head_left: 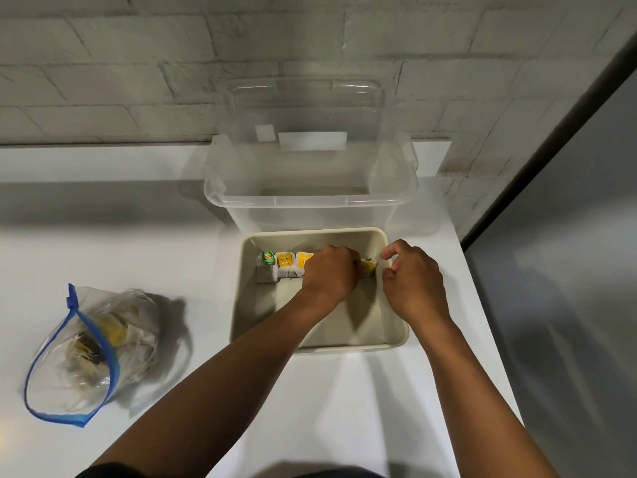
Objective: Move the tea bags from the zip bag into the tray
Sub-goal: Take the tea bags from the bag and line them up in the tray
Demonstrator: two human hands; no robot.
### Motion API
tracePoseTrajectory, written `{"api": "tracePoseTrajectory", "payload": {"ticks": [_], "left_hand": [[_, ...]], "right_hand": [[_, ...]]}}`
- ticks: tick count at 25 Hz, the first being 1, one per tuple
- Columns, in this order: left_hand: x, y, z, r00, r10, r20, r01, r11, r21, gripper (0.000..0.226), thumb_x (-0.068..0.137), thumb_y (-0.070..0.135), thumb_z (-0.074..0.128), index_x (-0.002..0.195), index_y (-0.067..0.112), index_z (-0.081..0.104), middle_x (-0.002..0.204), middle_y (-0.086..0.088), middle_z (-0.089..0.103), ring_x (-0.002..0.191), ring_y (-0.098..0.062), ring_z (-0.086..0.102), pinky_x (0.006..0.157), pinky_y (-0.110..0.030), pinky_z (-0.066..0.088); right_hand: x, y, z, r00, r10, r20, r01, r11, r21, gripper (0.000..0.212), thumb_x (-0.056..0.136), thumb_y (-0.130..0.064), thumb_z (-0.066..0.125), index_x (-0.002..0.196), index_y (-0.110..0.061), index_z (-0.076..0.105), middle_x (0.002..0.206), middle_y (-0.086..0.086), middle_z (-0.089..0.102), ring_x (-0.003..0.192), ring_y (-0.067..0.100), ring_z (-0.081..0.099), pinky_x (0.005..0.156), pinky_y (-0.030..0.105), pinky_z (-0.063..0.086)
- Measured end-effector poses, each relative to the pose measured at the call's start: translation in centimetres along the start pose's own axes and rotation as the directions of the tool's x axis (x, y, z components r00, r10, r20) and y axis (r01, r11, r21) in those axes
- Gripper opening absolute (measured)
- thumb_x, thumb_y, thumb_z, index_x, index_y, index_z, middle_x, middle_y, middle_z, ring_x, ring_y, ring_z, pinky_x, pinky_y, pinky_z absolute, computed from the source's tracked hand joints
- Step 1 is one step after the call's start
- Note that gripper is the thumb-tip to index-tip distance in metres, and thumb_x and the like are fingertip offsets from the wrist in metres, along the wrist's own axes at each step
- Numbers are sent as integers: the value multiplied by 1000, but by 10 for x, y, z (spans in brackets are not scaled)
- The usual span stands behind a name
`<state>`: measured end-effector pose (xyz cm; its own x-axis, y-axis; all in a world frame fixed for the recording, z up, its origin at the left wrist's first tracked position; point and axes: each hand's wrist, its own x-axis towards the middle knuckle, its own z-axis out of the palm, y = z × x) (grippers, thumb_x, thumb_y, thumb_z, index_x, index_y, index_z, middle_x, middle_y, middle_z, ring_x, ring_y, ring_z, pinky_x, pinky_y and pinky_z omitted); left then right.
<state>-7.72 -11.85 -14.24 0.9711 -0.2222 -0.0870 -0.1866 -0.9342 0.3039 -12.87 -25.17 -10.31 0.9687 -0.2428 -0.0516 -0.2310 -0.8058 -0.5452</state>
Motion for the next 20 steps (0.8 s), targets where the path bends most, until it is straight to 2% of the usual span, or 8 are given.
{"api": "tracePoseTrajectory", "payload": {"ticks": [2, 4, 7, 10, 13, 20], "left_hand": [[5, -3, 1, 998, -2, 64, 8, 995, -98, 23, 92, 39, 57, 102, 29, 75, 97, -3, 74, 93, -29, 67, 65, -27, 43], [9, -3, -2, 994, 11, 111, 5, 991, -137, 22, 90, 41, 59, 103, 31, 75, 97, -2, 74, 95, -27, 67, 66, -27, 44], [13, 1, -2, 999, -5, 54, 2, 998, 55, 28, 94, 44, 57, 109, 28, 74, 102, -4, 73, 97, -27, 68, 69, -29, 44], [14, 6, 2, 999, -31, -33, 37, 973, 227, 22, 95, 34, 57, 106, 26, 74, 100, -5, 72, 93, -27, 70, 65, -29, 41], [15, 7, 4, 997, -45, -59, 59, 963, 264, 20, 95, 29, 57, 102, 25, 75, 95, -3, 73, 88, -26, 71, 63, -29, 40], [15, 10, 1, 996, -32, -87, 55, 961, 271, 21, 96, 30, 56, 98, 16, 72, 97, -7, 73, 90, -29, 70, 65, -31, 39]], "right_hand": [[0, 0, 0, 1000, -3, 0, 3, 1000, -4, 26, 89, -12, 56, 110, -26, 60, 107, 2, 61, 100, 26, 58, 77, 34, 49], [0, 0, 1, 1000, -3, -3, 3, 1000, -8, 26, 89, -12, 56, 110, -26, 60, 108, 2, 61, 100, 26, 58, 78, 35, 48], [0, 0, 0, 1000, -9, -3, 9, 1000, -8, 24, 90, -13, 56, 110, -26, 60, 108, 2, 60, 100, 26, 58, 78, 35, 48], [-1, 0, -1, 1000, -16, -3, 16, 1000, -3, 23, 91, -14, 57, 110, -26, 60, 107, 2, 60, 99, 26, 59, 77, 34, 48], [-1, 0, -1, 1000, -23, -5, 23, 1000, -9, 23, 92, -15, 57, 111, -26, 60, 107, 2, 60, 100, 26, 58, 78, 34, 49], [-1, 0, -1, 1000, -20, -4, 20, 1000, -5, 23, 92, -16, 56, 112, -26, 60, 107, 3, 60, 100, 26, 58, 79, 35, 49]]}}
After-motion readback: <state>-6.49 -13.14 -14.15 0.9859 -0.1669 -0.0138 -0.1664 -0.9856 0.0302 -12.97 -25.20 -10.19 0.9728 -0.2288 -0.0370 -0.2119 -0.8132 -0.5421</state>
